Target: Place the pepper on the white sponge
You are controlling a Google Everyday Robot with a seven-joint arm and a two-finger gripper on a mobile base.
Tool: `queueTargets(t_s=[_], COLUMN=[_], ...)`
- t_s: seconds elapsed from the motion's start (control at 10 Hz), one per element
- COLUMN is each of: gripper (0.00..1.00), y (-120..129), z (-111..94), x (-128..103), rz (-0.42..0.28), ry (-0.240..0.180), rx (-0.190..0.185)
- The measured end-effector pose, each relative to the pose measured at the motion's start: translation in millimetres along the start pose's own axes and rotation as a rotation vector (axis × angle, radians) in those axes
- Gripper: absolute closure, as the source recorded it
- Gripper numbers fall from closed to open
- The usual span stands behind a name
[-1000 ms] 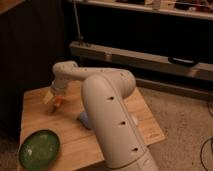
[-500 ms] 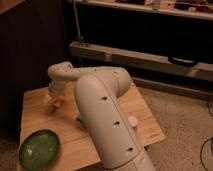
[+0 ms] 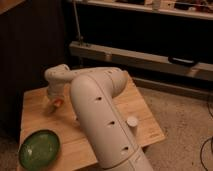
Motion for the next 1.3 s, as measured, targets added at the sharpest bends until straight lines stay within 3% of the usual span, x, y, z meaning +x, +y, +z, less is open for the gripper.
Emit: queueTargets(t_s=[0.2,0.3,0.8,0.9,1.1,1.3], gripper=[0.21,0.27,0.76,0.82,0.83,0.83], y=[-0.8,-0.8,-8.6,-10.0,-15.6,-23.2], z=[5.6,7.1,9.6,9.4,6.2,-10.9], x=[0.9,0.6,4.4,5.0,9.0,9.8], rz=[0.001,0.001,0.027,0.032,0.041,0.05], ry=[0.01,0.014,0.028,0.03,0.041,0.018], rx=[0.02,0.026,0.064,0.071,0.092,0.099])
